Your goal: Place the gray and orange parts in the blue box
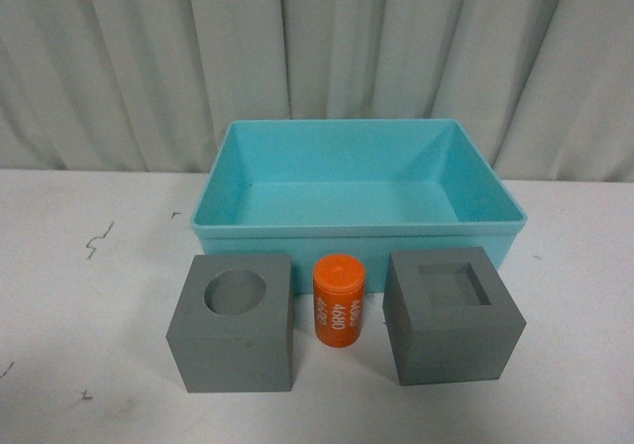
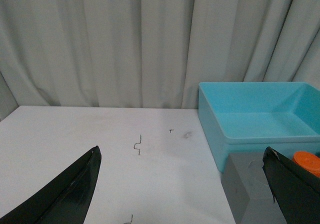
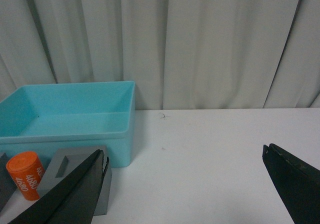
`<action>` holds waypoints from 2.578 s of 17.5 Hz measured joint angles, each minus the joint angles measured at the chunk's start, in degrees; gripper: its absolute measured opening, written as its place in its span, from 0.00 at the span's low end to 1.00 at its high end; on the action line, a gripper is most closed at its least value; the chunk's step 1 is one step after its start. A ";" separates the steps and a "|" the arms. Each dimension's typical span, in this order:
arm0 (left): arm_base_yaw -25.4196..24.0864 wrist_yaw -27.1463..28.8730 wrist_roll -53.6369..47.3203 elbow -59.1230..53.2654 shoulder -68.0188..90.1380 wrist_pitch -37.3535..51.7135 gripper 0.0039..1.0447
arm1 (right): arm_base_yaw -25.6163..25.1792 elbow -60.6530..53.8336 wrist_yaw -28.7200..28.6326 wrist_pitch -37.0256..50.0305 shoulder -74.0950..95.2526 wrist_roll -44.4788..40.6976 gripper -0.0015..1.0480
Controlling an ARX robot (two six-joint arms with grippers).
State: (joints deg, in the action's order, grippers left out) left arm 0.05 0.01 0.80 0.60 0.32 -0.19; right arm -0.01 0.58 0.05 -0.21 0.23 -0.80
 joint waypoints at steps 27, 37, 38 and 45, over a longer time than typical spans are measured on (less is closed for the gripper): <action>0.00 0.00 0.00 0.00 0.00 0.00 0.94 | 2.49 9.97 3.28 -5.18 11.91 3.28 0.94; 0.00 0.00 0.00 0.00 0.00 0.00 0.94 | 3.74 42.16 -6.34 8.09 71.91 15.02 0.94; 0.00 0.00 0.00 0.00 0.00 0.00 0.94 | 4.66 44.94 -6.05 7.54 76.54 15.15 0.94; 0.00 0.00 0.00 0.00 0.00 0.00 0.94 | 10.51 53.46 -6.99 -1.16 97.70 15.39 0.94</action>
State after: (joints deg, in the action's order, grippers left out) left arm 0.05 0.01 0.80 0.60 0.32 -0.19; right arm 10.50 54.04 -6.94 -1.37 97.93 14.59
